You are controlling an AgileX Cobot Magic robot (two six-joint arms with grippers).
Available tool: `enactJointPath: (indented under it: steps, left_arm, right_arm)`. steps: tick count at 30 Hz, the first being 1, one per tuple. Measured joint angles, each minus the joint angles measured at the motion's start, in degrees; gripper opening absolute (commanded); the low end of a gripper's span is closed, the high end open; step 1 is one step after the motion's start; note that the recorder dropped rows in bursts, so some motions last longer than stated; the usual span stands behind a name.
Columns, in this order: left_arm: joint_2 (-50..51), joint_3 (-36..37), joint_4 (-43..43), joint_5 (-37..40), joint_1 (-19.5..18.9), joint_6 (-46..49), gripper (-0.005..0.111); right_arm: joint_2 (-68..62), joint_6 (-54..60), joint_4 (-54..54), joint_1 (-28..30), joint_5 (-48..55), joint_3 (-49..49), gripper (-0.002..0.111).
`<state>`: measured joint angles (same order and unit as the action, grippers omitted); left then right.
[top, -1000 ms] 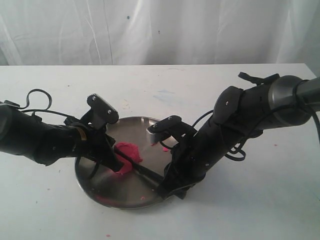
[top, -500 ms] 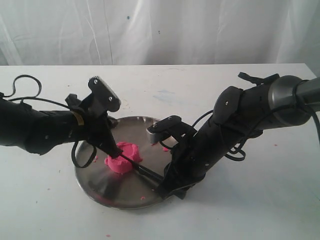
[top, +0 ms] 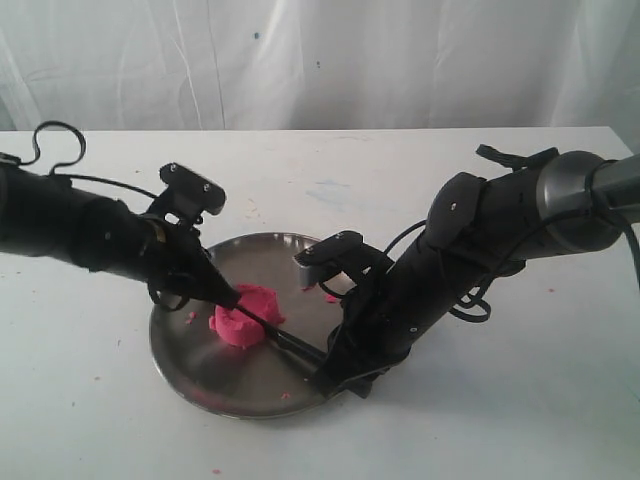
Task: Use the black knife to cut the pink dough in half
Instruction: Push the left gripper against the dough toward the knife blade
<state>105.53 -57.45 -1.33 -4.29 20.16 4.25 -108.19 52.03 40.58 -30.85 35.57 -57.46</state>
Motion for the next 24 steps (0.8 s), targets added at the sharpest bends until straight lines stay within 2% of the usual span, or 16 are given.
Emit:
enactJointPath:
  steps: [6, 10, 19, 24]
  left_arm:
    - [0.00, -7.67, 1.33, 14.32, -1.42, -0.84, 0.000]
    - [0.00, -8.20, 1.99, 19.37, -1.42, 0.03, 0.000]
    - [0.10, -8.20, 8.58, 20.75, -1.42, 0.67, 0.000]
    - [1.66, -8.20, 9.45, 20.12, -1.42, 1.92, 0.000]
  right_arm:
    - [0.00, -0.22, 0.00, 0.00, -0.14, 0.00, 0.000]
    - [0.00, -0.35, 0.00, 0.00, -0.86, 0.00, 0.000]
    - [-0.10, -0.35, 0.11, 0.00, -1.37, 0.00, 0.000]
    - [-0.10, -0.35, 0.21, 0.00, -1.59, 0.00, 0.000]
